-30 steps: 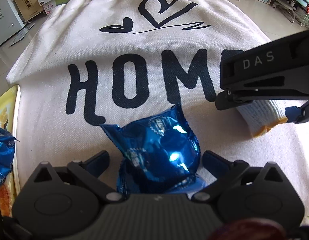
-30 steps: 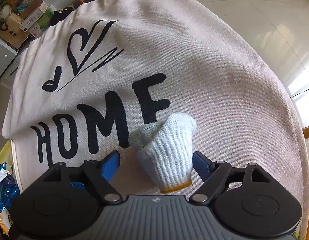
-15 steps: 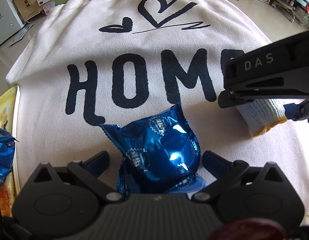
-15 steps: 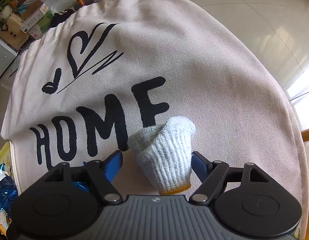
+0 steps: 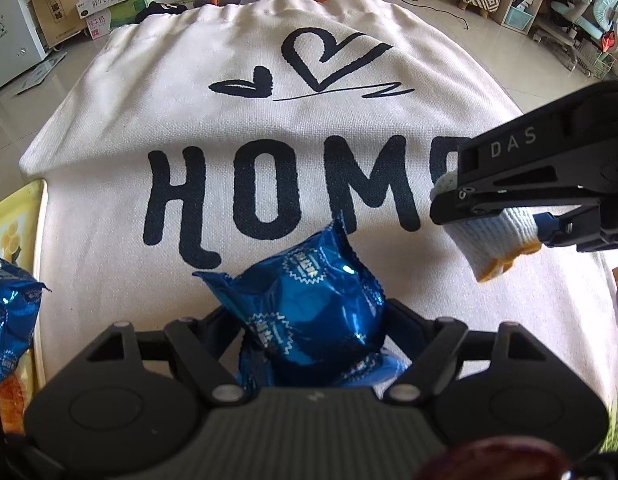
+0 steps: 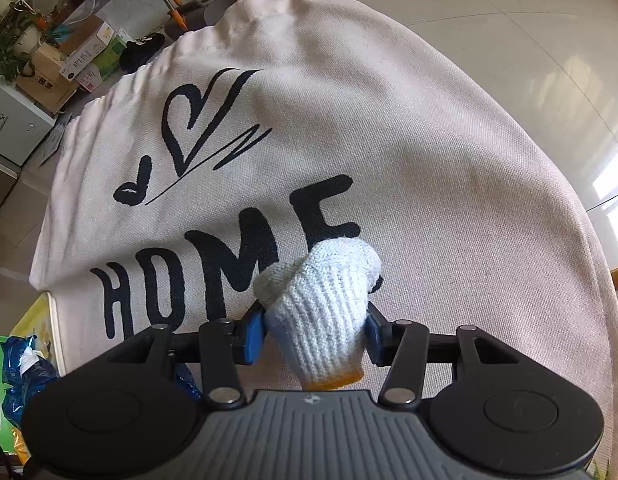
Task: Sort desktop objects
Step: 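Carry the glove in right tool and blue packet in left tool to the tray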
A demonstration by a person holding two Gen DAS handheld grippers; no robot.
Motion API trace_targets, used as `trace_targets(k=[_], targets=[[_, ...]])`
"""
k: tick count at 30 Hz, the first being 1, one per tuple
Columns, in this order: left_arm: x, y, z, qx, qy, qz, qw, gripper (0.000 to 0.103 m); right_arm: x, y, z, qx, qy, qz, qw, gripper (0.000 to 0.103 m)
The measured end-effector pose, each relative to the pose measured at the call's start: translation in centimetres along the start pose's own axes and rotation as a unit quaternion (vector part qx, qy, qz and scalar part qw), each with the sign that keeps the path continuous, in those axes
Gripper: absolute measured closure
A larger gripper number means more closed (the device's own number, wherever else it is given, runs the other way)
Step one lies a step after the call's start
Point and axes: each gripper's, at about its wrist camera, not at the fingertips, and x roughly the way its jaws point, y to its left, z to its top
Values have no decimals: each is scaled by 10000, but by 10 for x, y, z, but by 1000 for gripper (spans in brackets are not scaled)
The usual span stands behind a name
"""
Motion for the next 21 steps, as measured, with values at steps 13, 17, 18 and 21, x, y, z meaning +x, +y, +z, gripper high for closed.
trace_targets(k=[13, 17, 18, 21], targets=[[-36, 22, 2, -200, -196, 150, 9995, 24, -24, 35, -3, -282, -185, 571, 9978, 53], [-51, 33, 4, -349, -275, 160, 9989, 24, -29, 44, -5, -335, -228, 660, 9970, 53], [-54, 37, 7, -394, -312, 163, 9986, 24, -30, 46, -5, -341, -245, 700, 9967, 53], [-66, 53, 12, -559, -474, 268, 9970, 24, -35, 55, -5, -369, -297, 823, 9955, 53]])
